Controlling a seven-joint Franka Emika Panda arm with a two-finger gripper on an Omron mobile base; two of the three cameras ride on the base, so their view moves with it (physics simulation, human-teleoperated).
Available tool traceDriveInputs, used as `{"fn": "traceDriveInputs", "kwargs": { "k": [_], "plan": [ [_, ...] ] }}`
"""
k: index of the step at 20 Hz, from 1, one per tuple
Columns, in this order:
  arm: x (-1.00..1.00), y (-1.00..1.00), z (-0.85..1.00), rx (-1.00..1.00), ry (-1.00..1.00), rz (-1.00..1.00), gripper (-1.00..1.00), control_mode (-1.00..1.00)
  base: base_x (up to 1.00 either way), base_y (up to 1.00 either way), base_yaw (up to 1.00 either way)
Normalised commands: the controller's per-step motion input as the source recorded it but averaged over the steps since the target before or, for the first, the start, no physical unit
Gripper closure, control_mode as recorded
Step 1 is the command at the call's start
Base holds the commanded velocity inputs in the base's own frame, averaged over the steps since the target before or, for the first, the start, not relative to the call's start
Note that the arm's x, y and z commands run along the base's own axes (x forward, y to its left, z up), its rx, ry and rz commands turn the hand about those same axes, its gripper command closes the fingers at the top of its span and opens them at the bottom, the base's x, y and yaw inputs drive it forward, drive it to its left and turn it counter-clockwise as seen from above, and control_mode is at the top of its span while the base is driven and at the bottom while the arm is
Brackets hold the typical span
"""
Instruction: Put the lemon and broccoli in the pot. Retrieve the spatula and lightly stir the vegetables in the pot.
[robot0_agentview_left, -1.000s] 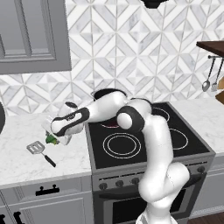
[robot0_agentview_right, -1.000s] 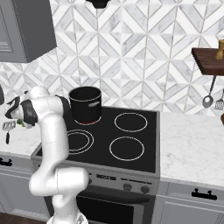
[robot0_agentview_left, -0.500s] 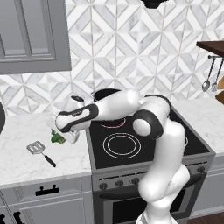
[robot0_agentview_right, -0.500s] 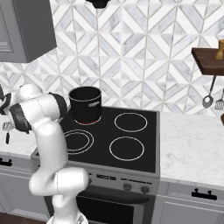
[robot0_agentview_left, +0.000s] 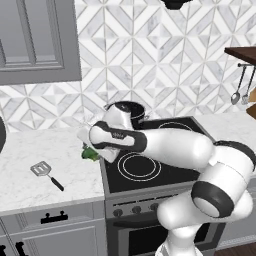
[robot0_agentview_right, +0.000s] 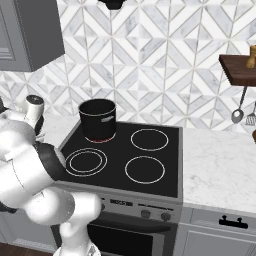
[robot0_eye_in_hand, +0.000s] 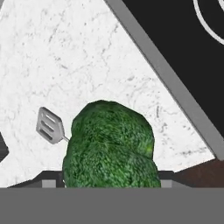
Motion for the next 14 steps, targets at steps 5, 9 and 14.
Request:
{"fn": "traceDriveInputs", "kwargs": {
  "k": [5, 9, 14],
  "plan": [
    [-0.07, -0.47, 0.98, -0.22, -0.02, 0.12, 1.00, -1.00, 0.00, 0.00, 0.00],
    [-0.01, -0.52, 0.94, -0.36, 0.00, 0.16, 1.00, -1.00, 0.00, 0.00, 0.00],
    [0.05, -0.77, 0.56, -0.24, 0.00, 0.18, 1.00, -1.00, 0.00, 0.00, 0.00]
  ]
}}
